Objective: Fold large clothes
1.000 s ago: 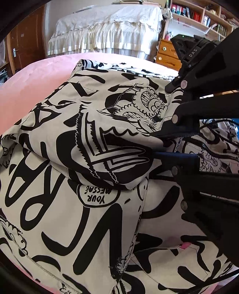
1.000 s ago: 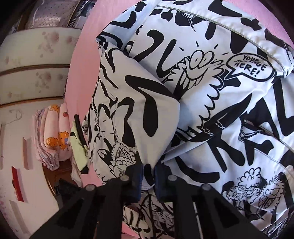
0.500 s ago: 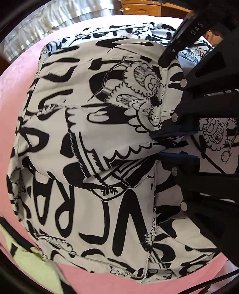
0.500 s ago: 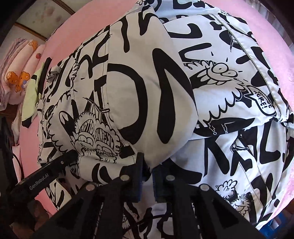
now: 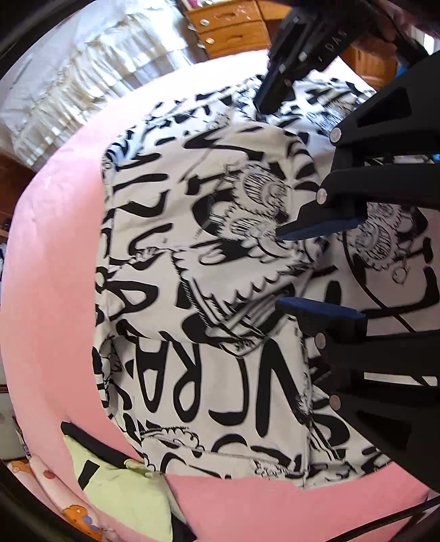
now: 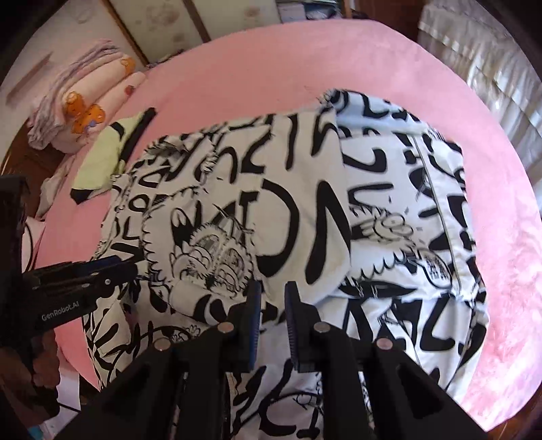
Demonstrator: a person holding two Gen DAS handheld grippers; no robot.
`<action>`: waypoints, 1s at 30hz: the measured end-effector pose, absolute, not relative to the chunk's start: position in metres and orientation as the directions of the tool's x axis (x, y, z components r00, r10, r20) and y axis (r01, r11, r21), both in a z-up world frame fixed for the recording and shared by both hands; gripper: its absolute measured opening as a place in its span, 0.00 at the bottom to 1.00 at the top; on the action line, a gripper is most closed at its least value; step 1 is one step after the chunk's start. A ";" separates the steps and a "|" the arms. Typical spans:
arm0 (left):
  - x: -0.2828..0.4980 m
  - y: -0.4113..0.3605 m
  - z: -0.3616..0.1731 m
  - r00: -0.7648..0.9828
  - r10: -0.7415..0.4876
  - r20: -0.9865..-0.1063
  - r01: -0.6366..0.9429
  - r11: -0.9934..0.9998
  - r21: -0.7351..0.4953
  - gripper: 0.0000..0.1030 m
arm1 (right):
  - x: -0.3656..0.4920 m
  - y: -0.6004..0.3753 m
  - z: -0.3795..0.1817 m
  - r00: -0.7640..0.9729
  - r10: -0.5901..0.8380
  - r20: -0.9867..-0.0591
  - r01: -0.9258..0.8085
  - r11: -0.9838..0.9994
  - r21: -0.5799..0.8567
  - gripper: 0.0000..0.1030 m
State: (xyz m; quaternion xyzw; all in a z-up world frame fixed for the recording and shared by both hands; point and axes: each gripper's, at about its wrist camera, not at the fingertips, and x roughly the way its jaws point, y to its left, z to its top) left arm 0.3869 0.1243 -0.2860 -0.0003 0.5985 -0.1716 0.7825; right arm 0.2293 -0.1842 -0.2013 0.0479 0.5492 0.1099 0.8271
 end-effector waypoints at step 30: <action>0.546 0.113 -0.313 0.318 -0.326 -0.891 0.227 0.938 -0.262 0.13 | 0.382 -0.165 -0.220 0.554 0.305 -0.775 -0.262 0.947 0.186 0.00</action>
